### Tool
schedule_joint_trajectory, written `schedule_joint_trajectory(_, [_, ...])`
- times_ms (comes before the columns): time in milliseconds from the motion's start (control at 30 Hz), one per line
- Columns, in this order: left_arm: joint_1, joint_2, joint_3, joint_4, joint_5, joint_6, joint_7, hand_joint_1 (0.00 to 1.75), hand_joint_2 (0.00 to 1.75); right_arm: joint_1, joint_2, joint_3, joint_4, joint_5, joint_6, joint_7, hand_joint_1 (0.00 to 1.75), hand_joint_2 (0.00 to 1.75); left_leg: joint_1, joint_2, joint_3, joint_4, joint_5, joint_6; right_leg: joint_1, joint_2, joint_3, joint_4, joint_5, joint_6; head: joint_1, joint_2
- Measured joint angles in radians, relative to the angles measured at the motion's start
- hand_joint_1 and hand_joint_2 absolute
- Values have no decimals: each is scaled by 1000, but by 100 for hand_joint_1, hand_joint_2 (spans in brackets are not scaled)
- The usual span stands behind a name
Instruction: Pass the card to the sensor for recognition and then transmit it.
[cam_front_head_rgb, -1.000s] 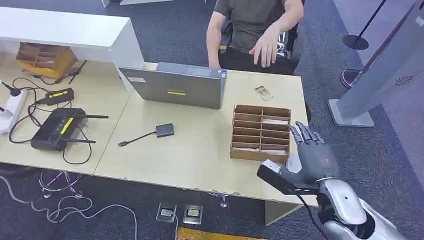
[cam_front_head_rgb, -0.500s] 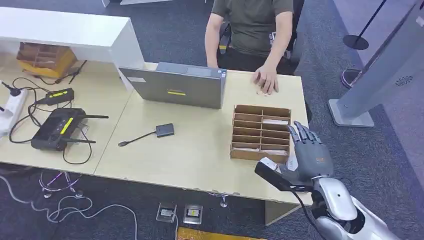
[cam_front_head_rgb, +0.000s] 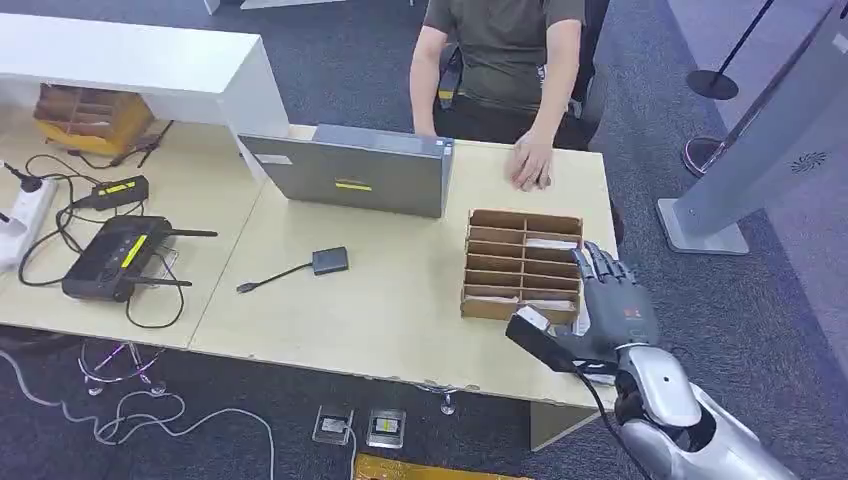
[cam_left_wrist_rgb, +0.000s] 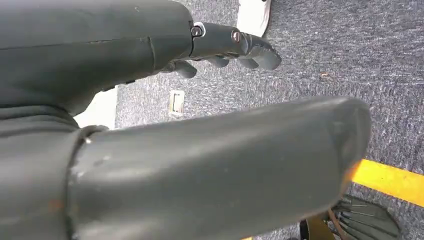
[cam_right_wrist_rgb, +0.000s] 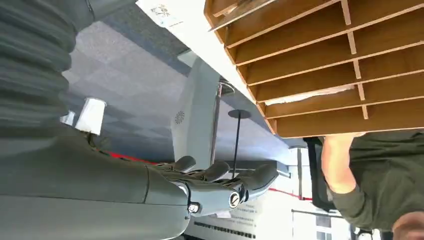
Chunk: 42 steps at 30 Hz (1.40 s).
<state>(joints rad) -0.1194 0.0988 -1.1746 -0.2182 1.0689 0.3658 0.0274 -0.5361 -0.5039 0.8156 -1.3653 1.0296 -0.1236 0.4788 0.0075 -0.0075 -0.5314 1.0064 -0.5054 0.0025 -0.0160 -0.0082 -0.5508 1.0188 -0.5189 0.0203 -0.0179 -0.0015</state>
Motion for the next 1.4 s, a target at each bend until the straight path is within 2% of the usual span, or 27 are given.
schedule_joint_trajectory(433, [0, 0, 0, 0, 0, -2, 0, 0, 0, -15, 52, 26, 100, -24, -75, -14, 0, 175, 0, 0, 0, 0, 0, 0, 0, 0, 0, 0, 0, 0, 0, 0])
schedule_joint_trajectory(667, [0, 0, 0, 0, 0, -3, 0, 0, 0, -18, 76, 32, 151, -23, -81, -14, 0, 175, 0, 0, 0, 0, 0, 0, 0, 0, 0, 0, 0, 0, 0, 0])
schedule_joint_trajectory(1400, [0, 0, 0, 0, 2, 1, 0, 0, 0, -23, 92, 32, 235, 3, -63, -24, 0, 175, 0, 0, 0, 0, 0, 0, 0, 0, 0, 0, 0, 0, 0, 0])
